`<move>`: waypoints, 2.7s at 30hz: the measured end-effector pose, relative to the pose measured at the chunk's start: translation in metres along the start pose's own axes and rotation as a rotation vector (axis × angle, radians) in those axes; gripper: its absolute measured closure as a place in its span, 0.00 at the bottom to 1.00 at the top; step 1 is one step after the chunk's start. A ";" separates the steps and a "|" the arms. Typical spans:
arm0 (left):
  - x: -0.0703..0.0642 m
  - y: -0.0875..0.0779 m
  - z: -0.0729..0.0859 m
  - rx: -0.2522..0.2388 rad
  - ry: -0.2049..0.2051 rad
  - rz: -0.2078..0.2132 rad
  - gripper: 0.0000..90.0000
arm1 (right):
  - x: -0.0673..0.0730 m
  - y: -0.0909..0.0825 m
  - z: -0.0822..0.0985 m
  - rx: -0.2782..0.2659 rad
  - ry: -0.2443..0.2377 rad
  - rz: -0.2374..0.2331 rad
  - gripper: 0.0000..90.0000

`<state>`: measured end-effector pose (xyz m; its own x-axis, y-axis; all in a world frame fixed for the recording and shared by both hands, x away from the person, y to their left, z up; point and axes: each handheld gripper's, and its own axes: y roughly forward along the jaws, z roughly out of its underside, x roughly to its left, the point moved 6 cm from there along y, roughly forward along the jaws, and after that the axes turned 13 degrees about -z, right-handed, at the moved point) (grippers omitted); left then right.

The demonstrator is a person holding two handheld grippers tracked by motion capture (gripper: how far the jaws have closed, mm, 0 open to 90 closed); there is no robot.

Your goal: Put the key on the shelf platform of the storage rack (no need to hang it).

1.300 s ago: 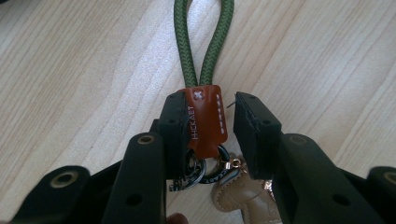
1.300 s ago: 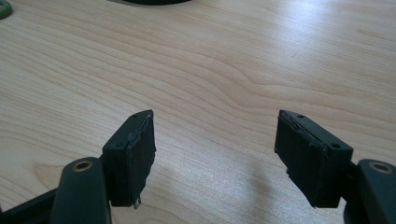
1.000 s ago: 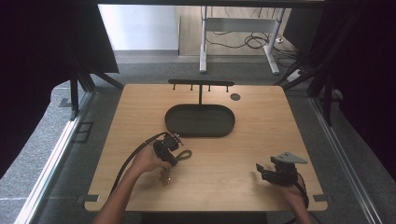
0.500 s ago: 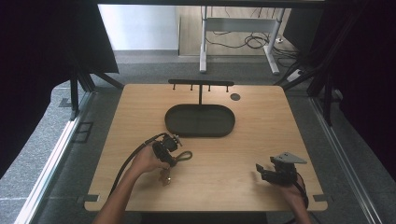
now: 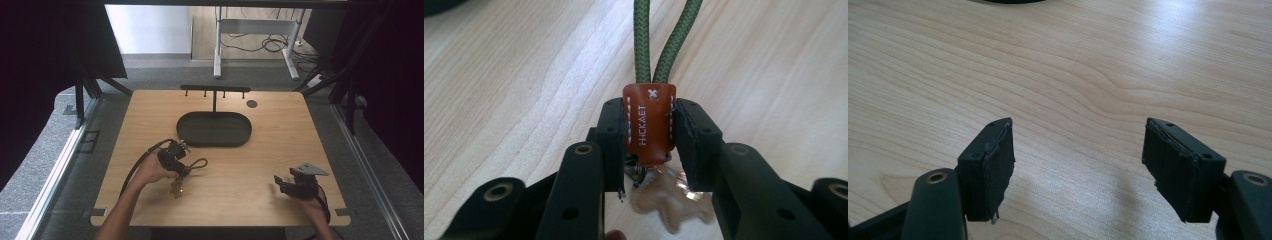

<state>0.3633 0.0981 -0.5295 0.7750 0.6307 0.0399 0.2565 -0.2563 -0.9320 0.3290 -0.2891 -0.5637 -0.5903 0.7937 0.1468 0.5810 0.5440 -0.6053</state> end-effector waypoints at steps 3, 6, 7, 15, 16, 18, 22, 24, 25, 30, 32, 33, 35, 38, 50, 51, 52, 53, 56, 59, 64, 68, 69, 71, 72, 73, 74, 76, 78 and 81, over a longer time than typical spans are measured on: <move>0.001 -0.006 -0.001 -0.023 -0.007 0.015 0.74 | 0.000 0.000 0.000 0.001 -0.001 0.001 0.33; 0.002 -0.013 -0.002 -0.045 -0.007 0.034 0.74 | 0.000 0.000 0.000 0.001 -0.001 0.001 0.33; 0.002 -0.015 -0.003 -0.056 -0.011 0.041 0.74 | 0.000 0.000 0.000 0.001 -0.001 0.001 0.33; 0.006 -0.030 -0.009 -0.089 -0.008 0.044 0.74 | 0.000 0.000 0.000 0.002 -0.003 0.001 0.33; 0.007 -0.032 -0.010 -0.092 -0.008 0.040 0.74 | 0.000 0.000 0.000 0.002 -0.007 0.001 0.33; 0.010 -0.036 -0.011 -0.099 -0.013 0.036 0.74 | 0.000 0.000 0.001 0.002 -0.002 0.003 0.33; 0.016 -0.043 -0.016 -0.112 -0.023 0.021 0.74 | -0.001 0.000 0.001 0.002 0.002 0.003 0.33; 0.017 -0.045 -0.017 -0.115 -0.023 0.024 0.74 | -0.001 0.000 0.001 0.003 0.002 0.003 0.33; 0.018 -0.047 -0.019 -0.118 -0.026 0.023 0.74 | -0.001 0.000 0.001 0.004 -0.002 0.004 0.33; 0.023 -0.051 -0.027 -0.122 -0.023 0.024 0.74 | 0.000 0.001 0.001 0.005 -0.004 0.005 0.33; 0.024 -0.052 -0.031 -0.123 -0.027 0.022 0.74 | -0.001 0.001 0.001 0.005 -0.004 0.007 0.33; 0.025 -0.053 -0.032 -0.122 -0.026 0.020 0.74 | -0.001 0.001 0.001 0.005 -0.003 0.009 0.33; 0.026 -0.054 -0.037 -0.121 -0.025 0.020 0.74 | -0.001 0.001 0.001 0.006 -0.002 0.009 0.33; 0.029 -0.055 -0.042 -0.107 -0.010 0.011 0.74 | -0.001 0.000 0.001 0.003 -0.001 0.010 0.33; 0.035 -0.060 -0.062 -0.093 0.026 0.005 0.74 | -0.001 0.000 0.001 -0.002 -0.004 0.011 0.33; 0.035 -0.061 -0.064 -0.093 0.026 0.005 0.74 | -0.001 0.000 0.001 -0.002 -0.005 0.011 0.33; 0.035 -0.061 -0.066 -0.092 0.028 0.005 0.74 | 0.000 0.000 0.001 -0.001 -0.006 0.010 0.33; 0.036 -0.061 -0.068 -0.092 0.027 0.005 0.74 | 0.000 0.000 0.001 -0.001 -0.006 0.009 0.33; 0.037 -0.062 -0.073 -0.090 0.030 0.005 0.74 | 0.000 0.000 0.001 -0.001 -0.004 0.008 0.33; 0.038 -0.063 -0.078 -0.095 0.031 0.011 0.74 | 0.000 0.000 0.001 -0.004 -0.010 0.005 0.33; 0.041 -0.063 -0.087 -0.092 0.032 0.014 0.74 | 0.000 0.000 0.001 -0.003 -0.010 0.007 0.33; 0.045 -0.065 -0.093 -0.088 0.024 0.010 0.74 | -0.001 0.000 0.001 -0.004 -0.008 0.008 0.33; 0.046 -0.066 -0.094 -0.091 0.026 0.014 0.74 | -0.001 0.000 0.001 -0.005 -0.005 0.005 0.33; 0.047 -0.067 -0.096 -0.087 0.025 0.010 0.74 | -0.001 0.000 0.001 -0.006 -0.002 0.002 0.33; 0.049 -0.067 -0.098 -0.081 0.025 0.006 0.74 | -0.001 0.000 0.001 -0.006 -0.005 0.003 0.33; 0.050 -0.067 -0.099 -0.078 0.023 0.002 0.74 | -0.001 0.000 0.001 -0.005 -0.003 0.003 0.33; 0.050 -0.067 -0.100 -0.077 0.024 0.000 0.74 | -0.001 0.000 0.002 -0.004 -0.003 0.003 0.33; 0.052 -0.067 -0.104 -0.074 0.021 0.001 0.74 | -0.001 0.000 0.002 -0.004 -0.005 0.003 0.33; 0.053 -0.066 -0.107 -0.065 0.025 -0.006 0.74 | -0.001 0.000 0.002 -0.002 -0.007 0.004 0.33; 0.053 -0.064 -0.110 -0.056 0.024 -0.008 0.74 | -0.002 0.000 0.002 -0.001 -0.006 0.007 0.33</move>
<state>0.4521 0.0674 -0.4282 0.7860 0.6156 0.0564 0.2943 -0.2923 -0.9099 0.3290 -0.2908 -0.5654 -0.5894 0.7960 0.1379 0.5859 0.5387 -0.6054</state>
